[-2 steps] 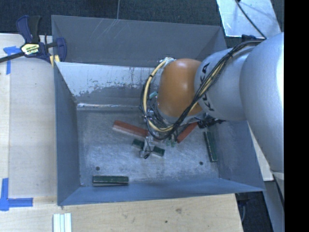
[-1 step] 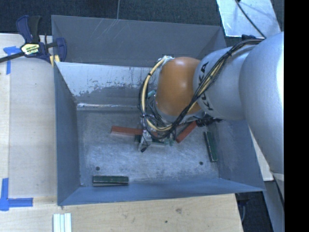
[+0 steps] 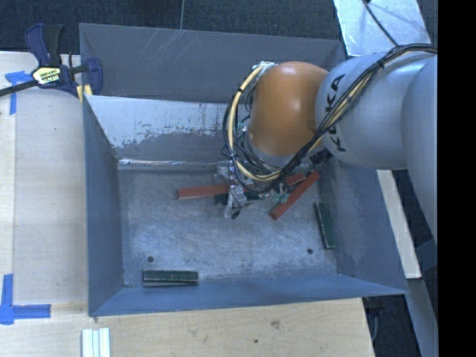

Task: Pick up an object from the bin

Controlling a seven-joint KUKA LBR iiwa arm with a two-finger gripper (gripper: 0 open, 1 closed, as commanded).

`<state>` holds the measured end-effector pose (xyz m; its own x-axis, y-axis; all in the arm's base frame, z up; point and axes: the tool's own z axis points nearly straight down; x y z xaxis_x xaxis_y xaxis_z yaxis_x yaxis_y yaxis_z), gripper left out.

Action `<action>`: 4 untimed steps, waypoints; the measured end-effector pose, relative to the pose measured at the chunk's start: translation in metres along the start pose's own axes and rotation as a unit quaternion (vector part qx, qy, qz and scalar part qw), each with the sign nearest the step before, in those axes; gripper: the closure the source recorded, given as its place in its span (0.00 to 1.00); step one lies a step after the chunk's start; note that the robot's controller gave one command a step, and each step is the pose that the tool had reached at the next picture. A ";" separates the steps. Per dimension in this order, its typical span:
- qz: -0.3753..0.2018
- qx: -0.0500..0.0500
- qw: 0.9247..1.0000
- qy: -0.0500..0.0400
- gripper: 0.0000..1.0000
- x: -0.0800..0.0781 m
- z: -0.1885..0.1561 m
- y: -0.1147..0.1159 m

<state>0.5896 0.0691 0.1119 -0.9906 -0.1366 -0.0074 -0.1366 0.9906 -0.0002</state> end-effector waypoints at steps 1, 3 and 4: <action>0.001 0.000 1.000 0.001 0.00 0.001 0.001 0.000; 0.008 -0.001 1.000 0.000 1.00 -0.037 0.040 0.033; -0.005 -0.001 1.000 -0.003 1.00 -0.026 -0.121 0.052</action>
Offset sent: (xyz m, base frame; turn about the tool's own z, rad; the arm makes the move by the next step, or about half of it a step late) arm 0.0000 0.0000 0.0000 0.0000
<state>0.6072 0.1243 0.2332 -0.9891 -0.1468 -0.0131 -0.1468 0.9892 0.0008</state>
